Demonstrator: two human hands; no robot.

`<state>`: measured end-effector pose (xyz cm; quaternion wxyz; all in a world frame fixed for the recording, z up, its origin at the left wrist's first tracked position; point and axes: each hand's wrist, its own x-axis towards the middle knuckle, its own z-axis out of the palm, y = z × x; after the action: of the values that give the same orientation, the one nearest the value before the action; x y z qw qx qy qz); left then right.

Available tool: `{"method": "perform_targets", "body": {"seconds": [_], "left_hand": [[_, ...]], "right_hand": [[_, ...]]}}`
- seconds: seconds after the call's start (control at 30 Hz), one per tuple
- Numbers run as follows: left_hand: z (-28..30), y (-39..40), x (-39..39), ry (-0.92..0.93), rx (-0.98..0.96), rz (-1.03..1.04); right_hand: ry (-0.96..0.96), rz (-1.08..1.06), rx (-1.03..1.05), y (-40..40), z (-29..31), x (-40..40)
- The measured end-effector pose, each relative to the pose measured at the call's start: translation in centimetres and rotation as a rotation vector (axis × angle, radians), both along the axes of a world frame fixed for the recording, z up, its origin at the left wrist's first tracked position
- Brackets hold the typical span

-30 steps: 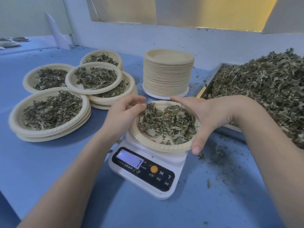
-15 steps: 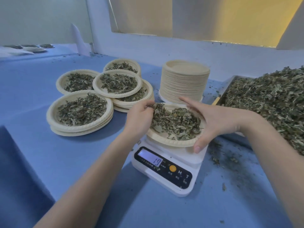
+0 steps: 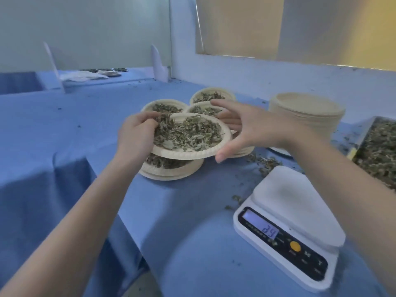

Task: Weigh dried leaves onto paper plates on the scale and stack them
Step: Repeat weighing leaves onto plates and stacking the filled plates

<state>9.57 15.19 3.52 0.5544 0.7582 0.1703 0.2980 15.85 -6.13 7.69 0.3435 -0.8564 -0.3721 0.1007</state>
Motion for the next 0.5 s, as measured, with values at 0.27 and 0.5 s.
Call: {"method": "perform_targets", "body": {"seconds": [0.27, 0.5], "left_hand": [[-3.4, 3.8, 0.7, 0.088, 0.094, 0.079], [-6.0, 4.2, 1.5, 0.046, 0.188, 0.108]], "right_hand": [[0.007, -0.024, 0.129, 5.3, -3.3, 2.6], [-0.250, -0.072, -0.112, 5.7, -5.2, 3.1]]}}
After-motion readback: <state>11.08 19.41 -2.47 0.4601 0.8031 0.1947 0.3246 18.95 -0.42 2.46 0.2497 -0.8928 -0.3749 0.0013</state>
